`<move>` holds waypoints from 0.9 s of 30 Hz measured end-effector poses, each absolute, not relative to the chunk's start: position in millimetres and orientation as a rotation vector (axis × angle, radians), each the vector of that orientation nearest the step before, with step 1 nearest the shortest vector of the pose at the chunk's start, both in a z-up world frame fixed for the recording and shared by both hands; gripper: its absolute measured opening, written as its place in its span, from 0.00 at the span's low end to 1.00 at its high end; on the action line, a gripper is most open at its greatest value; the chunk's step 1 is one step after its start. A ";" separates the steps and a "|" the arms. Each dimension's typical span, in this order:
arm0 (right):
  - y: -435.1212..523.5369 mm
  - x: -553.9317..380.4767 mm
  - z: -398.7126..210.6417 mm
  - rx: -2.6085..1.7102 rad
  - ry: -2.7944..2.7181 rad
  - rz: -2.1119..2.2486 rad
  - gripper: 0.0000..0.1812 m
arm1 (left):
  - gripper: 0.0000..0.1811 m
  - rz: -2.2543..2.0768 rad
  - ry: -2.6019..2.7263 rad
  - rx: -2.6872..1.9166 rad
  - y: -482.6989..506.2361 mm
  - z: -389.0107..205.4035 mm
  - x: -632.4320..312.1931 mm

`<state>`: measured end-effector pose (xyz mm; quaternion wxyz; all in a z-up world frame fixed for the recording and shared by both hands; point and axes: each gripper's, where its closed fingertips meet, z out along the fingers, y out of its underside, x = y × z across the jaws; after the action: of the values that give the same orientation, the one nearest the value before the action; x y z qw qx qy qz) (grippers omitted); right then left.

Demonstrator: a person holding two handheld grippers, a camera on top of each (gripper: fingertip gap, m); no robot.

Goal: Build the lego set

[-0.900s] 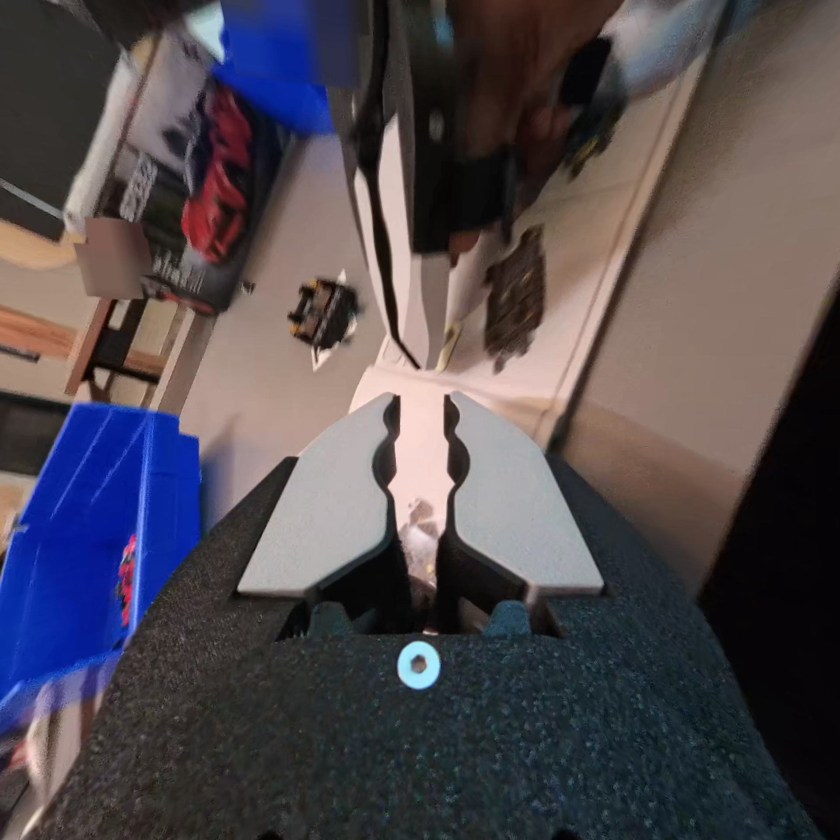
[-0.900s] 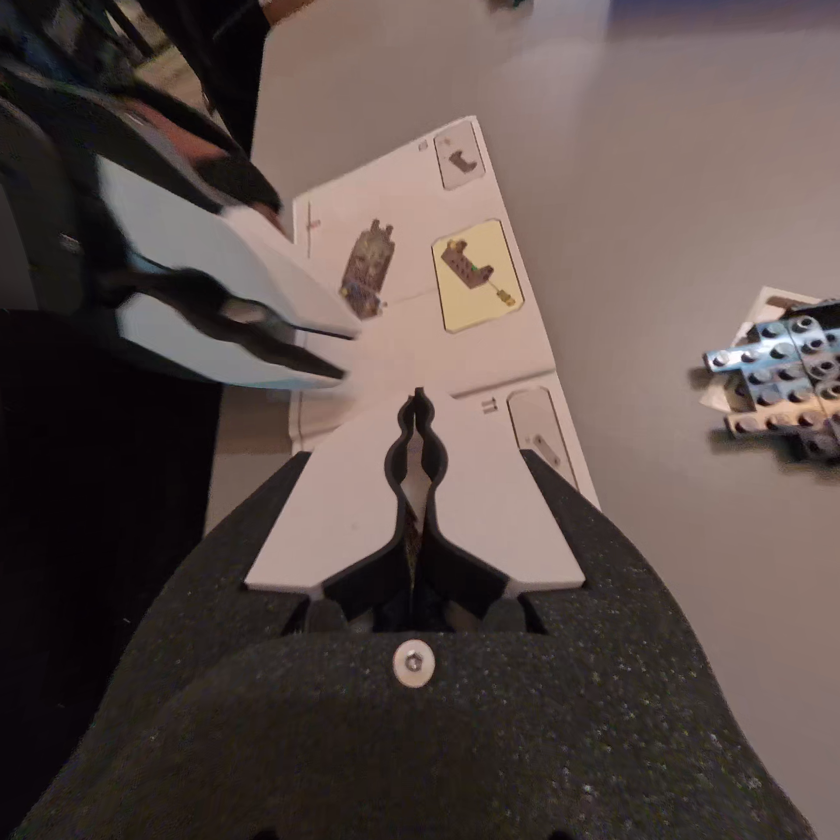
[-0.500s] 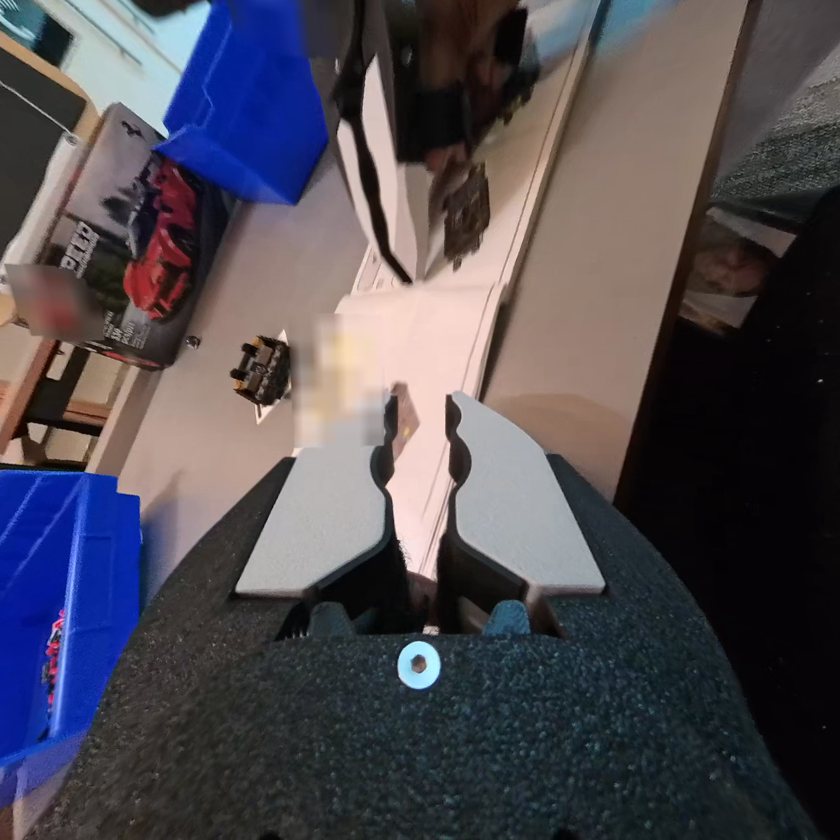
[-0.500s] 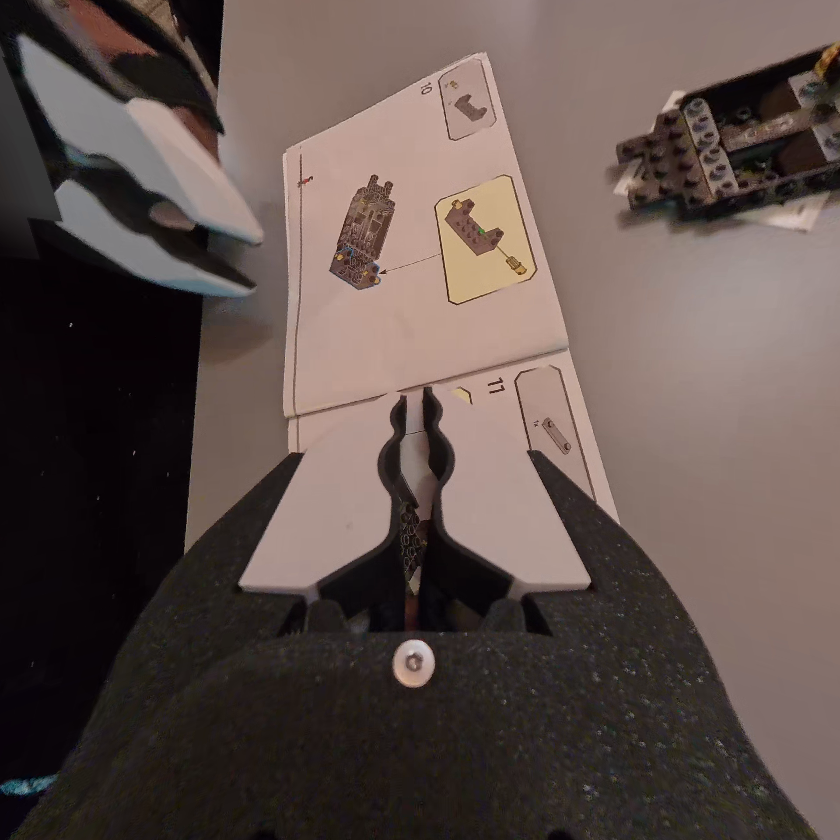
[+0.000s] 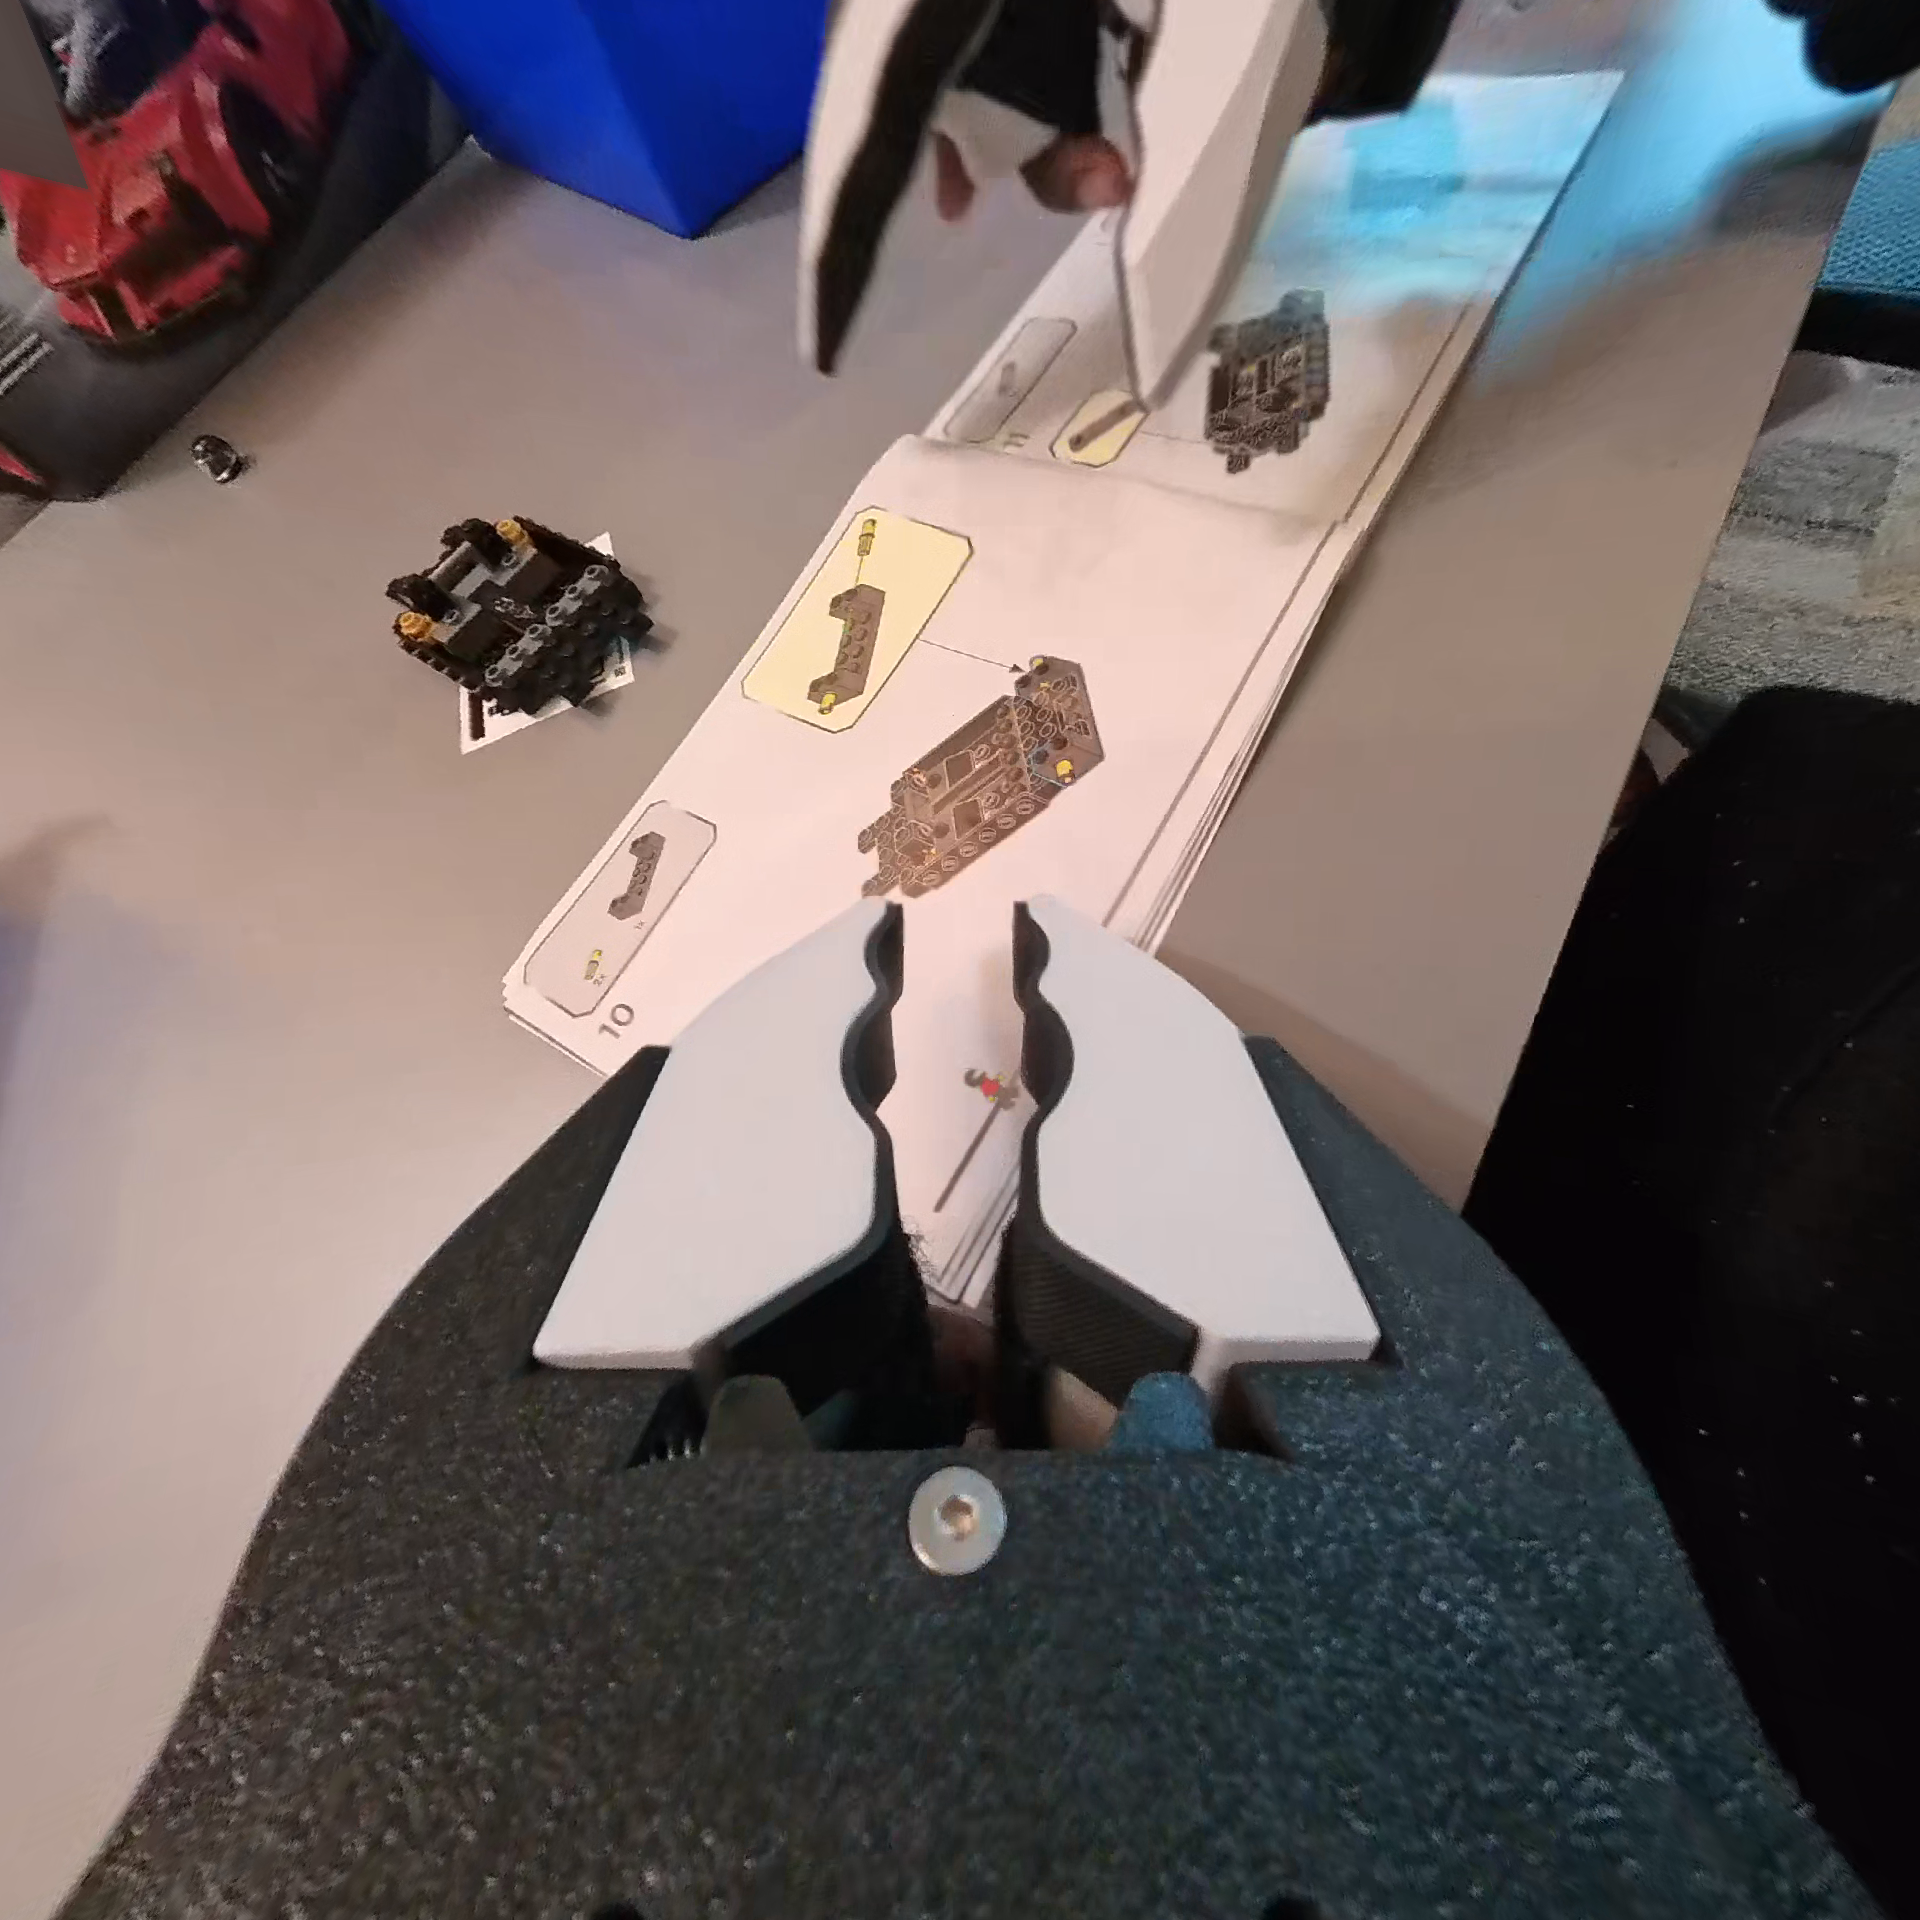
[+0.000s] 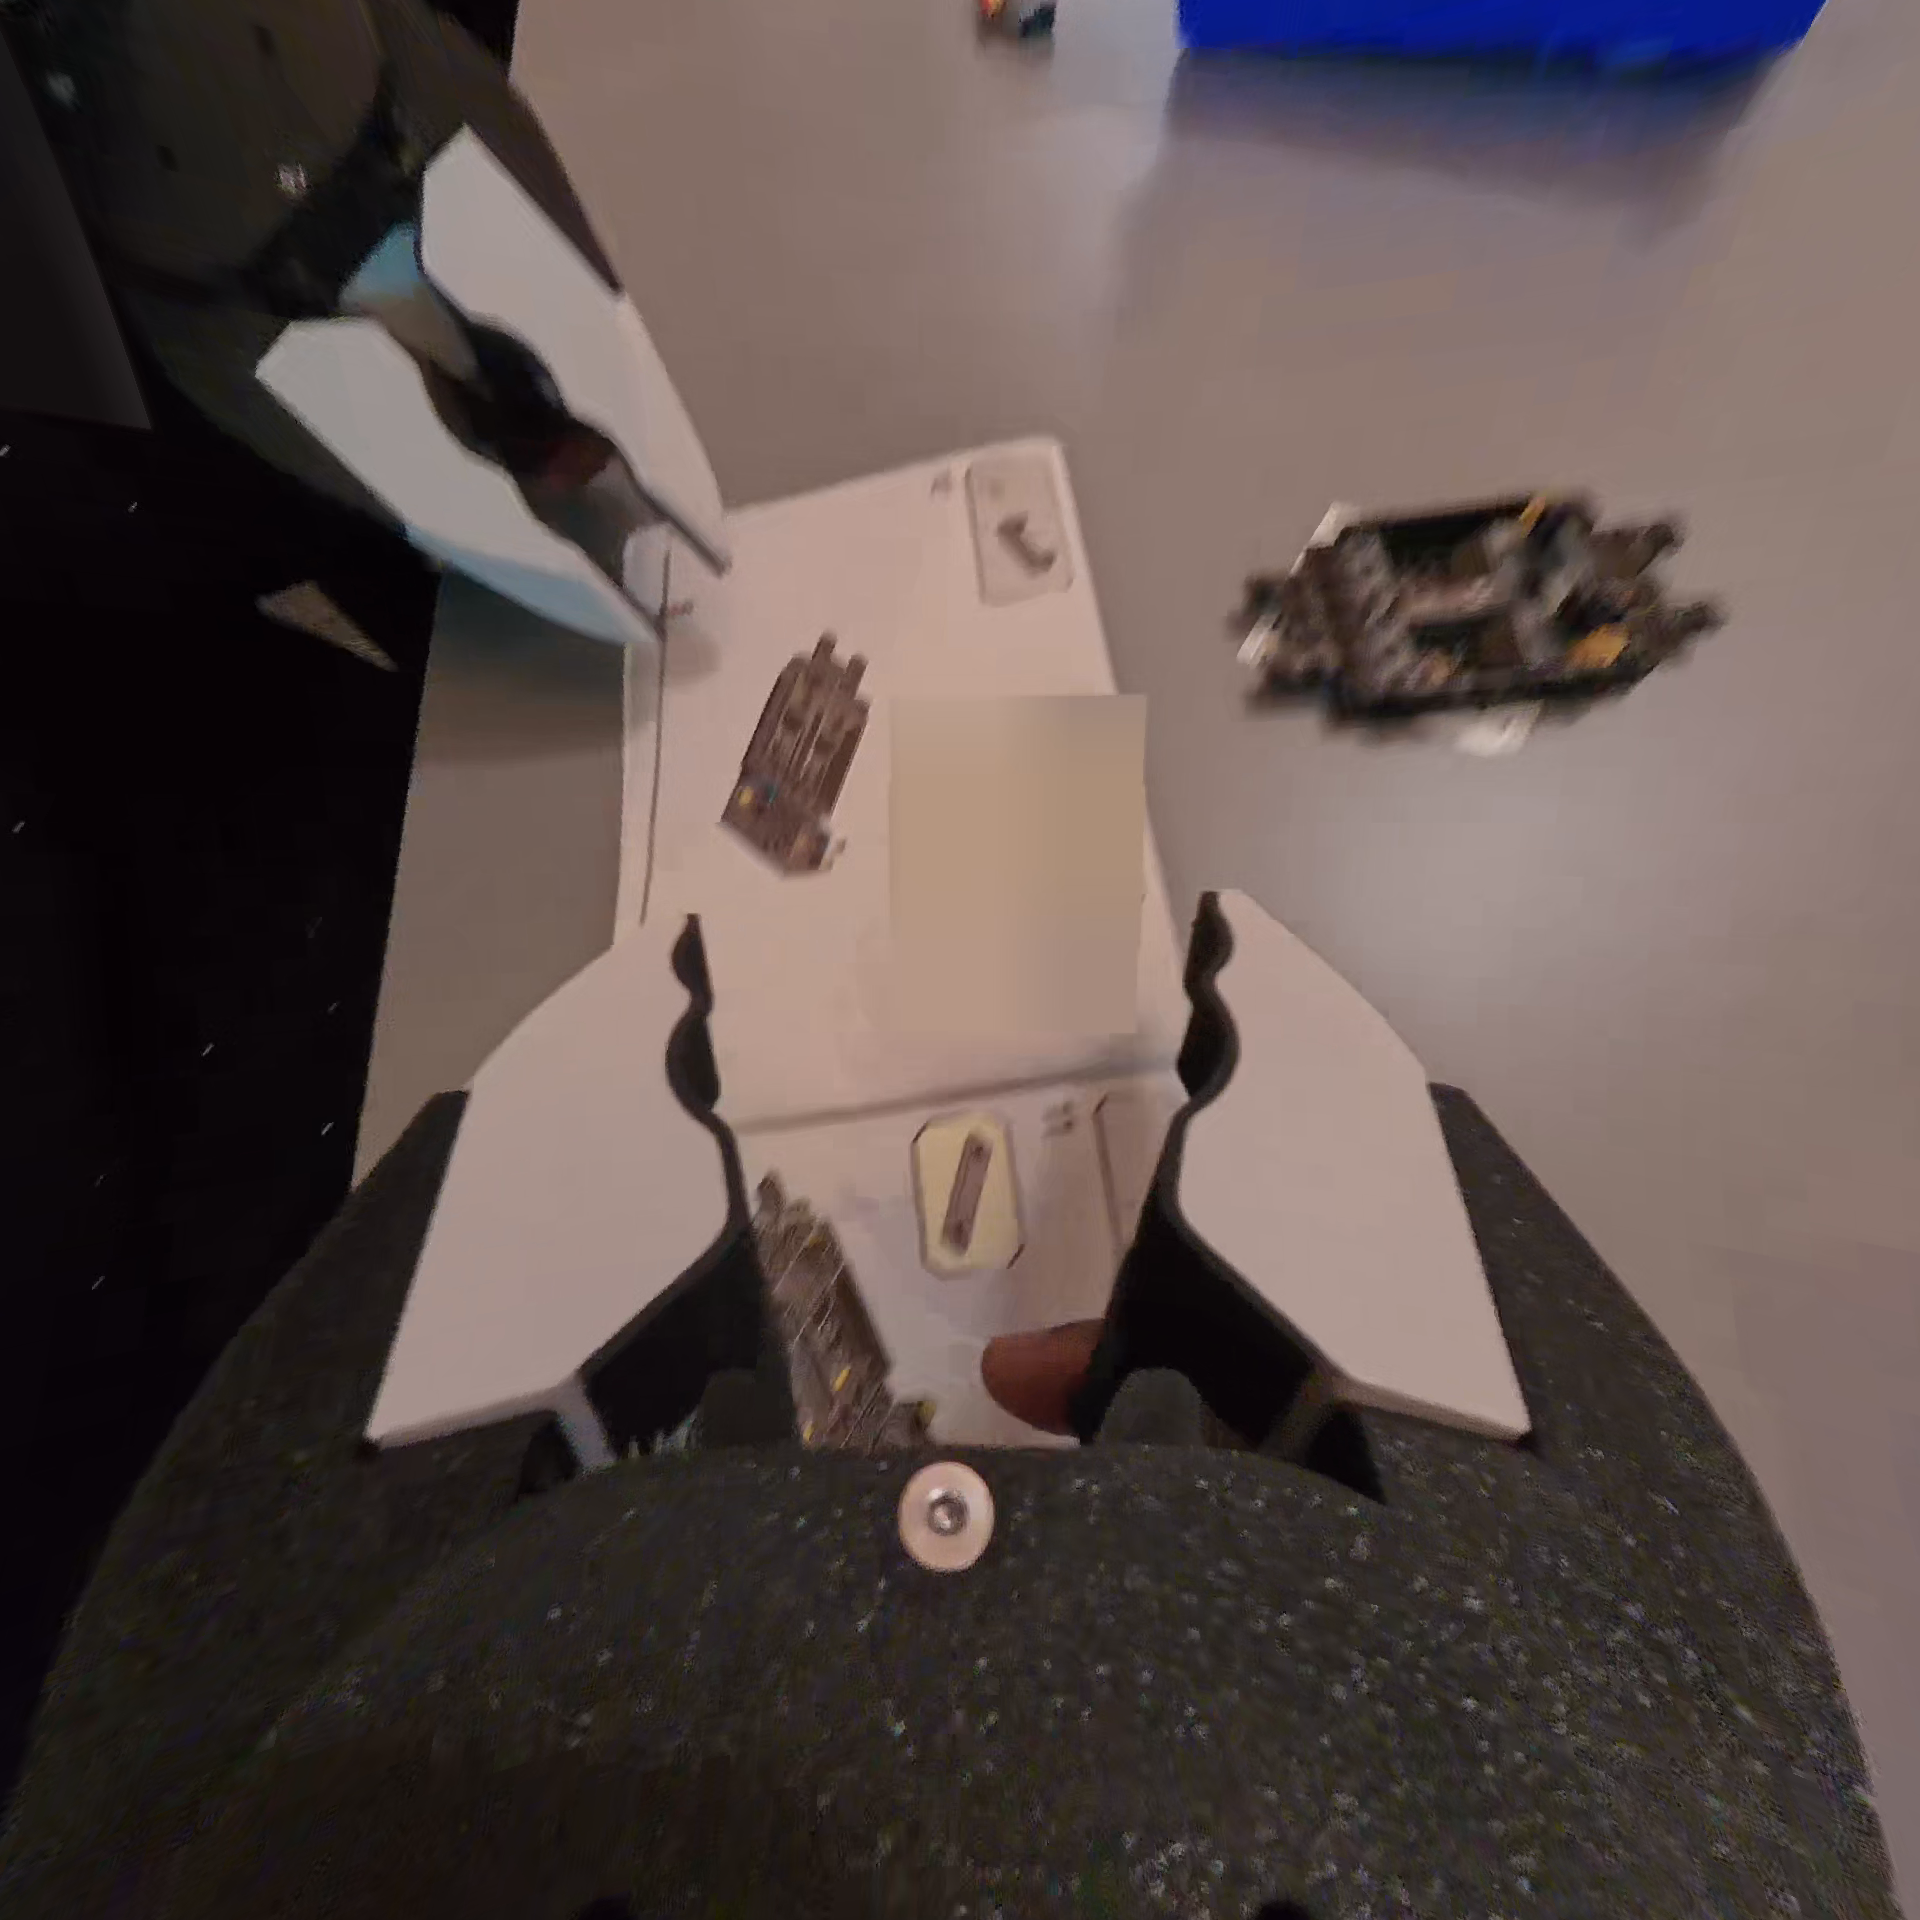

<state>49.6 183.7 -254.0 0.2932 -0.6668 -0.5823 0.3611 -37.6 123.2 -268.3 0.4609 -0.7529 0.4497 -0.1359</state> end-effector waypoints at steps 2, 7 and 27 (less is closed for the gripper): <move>199.0 34.6 -244.0 -1.749 -1.573 0.882 0.55 | 0.11 -0.349 1.109 -1.863 123.0 -269.3 -37.3; 256.5 0.0 -254.9 -1.865 -1.675 0.624 0.66 | 0.13 -0.369 1.139 -1.901 121.9 -275.7 -35.9; 304.9 -28.9 -294.7 -1.981 -1.899 0.477 0.52 | 0.14 -0.446 1.138 -1.917 120.2 -275.4 -34.6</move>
<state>-28.9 304.9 -294.7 0.1774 -0.7000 -0.6710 0.1684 -34.6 120.2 -275.4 0.4206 -0.7650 0.4542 -0.1778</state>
